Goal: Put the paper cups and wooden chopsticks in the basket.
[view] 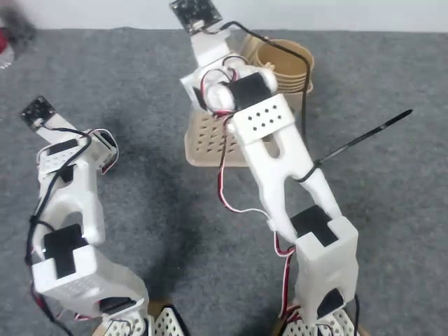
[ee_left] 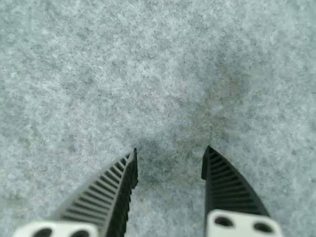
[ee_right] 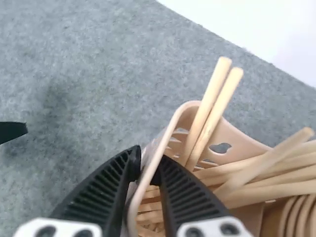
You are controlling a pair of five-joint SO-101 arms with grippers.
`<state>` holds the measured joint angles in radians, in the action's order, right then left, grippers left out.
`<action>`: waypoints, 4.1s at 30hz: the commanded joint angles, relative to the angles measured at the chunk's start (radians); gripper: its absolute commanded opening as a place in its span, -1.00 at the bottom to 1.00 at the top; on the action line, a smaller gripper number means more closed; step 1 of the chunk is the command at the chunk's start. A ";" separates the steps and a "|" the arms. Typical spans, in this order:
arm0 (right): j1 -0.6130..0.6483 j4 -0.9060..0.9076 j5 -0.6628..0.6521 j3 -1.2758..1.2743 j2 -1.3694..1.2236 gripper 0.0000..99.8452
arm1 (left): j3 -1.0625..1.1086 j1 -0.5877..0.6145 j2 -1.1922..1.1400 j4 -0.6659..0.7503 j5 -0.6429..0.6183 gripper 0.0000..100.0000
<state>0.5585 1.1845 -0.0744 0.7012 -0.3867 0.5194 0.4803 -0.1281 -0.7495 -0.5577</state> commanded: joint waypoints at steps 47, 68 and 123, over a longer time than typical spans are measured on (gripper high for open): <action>0.171 0.012 -0.077 0.083 0.292 -0.56 | -0.008 -0.009 0.049 0.018 0.006 -0.58; -0.426 0.607 -0.186 -0.025 0.851 -0.98 | -0.056 -0.164 0.695 -0.358 0.400 -0.66; -0.814 0.125 -0.189 -2.383 2.199 -0.93 | 1.164 -0.301 1.942 -0.509 0.575 -0.52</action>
<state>-0.2041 1.3042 -0.2539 -1.6632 1.8059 1.6870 0.1857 1.8006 -1.2559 0.0130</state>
